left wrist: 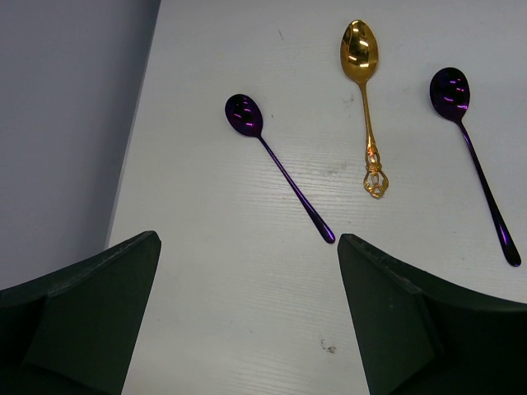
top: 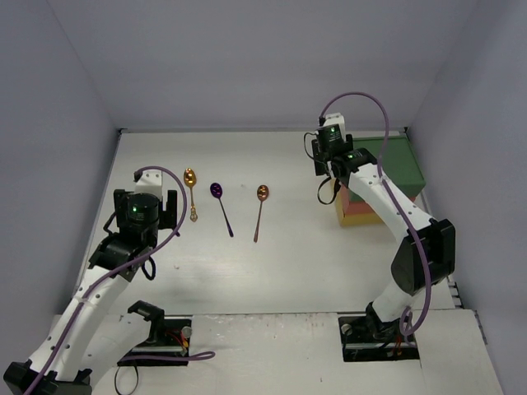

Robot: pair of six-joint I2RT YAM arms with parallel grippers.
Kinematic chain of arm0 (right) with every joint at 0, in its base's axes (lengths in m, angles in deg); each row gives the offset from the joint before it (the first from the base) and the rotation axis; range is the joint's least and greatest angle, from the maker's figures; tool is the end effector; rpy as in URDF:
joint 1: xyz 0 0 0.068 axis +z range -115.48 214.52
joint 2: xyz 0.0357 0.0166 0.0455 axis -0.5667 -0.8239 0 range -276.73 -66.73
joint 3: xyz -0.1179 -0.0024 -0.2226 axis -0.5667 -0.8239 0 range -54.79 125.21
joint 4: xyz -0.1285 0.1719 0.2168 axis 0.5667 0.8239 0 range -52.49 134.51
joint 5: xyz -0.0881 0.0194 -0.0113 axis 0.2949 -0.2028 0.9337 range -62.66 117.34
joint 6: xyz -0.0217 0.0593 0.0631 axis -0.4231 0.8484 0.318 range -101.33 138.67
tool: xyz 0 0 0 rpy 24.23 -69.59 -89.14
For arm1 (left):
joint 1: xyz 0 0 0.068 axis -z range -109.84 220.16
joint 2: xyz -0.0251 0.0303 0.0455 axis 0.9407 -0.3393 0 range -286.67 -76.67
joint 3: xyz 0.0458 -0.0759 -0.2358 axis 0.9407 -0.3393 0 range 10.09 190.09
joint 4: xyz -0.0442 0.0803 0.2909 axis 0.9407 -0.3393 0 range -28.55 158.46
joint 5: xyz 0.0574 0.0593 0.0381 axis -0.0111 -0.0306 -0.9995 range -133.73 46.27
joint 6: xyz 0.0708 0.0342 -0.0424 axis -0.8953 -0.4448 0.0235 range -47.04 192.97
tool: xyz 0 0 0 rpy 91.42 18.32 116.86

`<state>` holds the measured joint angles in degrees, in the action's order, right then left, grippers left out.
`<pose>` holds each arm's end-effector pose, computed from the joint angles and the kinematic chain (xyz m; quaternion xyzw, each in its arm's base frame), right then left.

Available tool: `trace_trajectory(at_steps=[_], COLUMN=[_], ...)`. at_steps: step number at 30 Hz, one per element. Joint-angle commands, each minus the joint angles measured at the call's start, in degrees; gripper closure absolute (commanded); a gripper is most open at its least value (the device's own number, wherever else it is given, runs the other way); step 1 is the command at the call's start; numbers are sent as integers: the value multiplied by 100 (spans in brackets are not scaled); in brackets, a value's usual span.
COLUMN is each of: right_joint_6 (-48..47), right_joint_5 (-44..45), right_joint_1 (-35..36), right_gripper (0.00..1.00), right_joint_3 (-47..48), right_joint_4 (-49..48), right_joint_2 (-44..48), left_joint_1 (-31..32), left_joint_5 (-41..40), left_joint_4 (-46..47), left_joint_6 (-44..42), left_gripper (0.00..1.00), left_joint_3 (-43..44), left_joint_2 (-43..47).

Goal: Sort the eating utensils into containers

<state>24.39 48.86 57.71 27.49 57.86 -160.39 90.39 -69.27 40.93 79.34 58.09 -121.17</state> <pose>0.4330 0.1538 0.2788 -0.0404 0.8620 -0.0386 0.5038 0.2625 -0.0601 0.3017 -0.0208 0.8265 0.0582 0.5595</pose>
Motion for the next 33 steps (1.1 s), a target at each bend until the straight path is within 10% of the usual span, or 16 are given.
trace_trajectory(at_steps=[1, 15, 33], right_joint_6=[224, 626, 535], right_joint_5=[-563, -1490, 258], right_joint_1=[-52, 252, 452], right_gripper=[47, 47, 46], right_joint_3=[-131, 85, -145], right_joint_4=[94, 101, 231], right_joint_2=[225, 423, 1380], left_joint_1=[-19, -19, -19], left_joint_5=[5, 14, 44], left_joint_4=[336, 323, 318], left_joint_6=[-66, -70, -66], left_gripper=[13, 13, 13], left_joint_3=[75, 72, 72], left_joint_2=[-26, -16, -7])
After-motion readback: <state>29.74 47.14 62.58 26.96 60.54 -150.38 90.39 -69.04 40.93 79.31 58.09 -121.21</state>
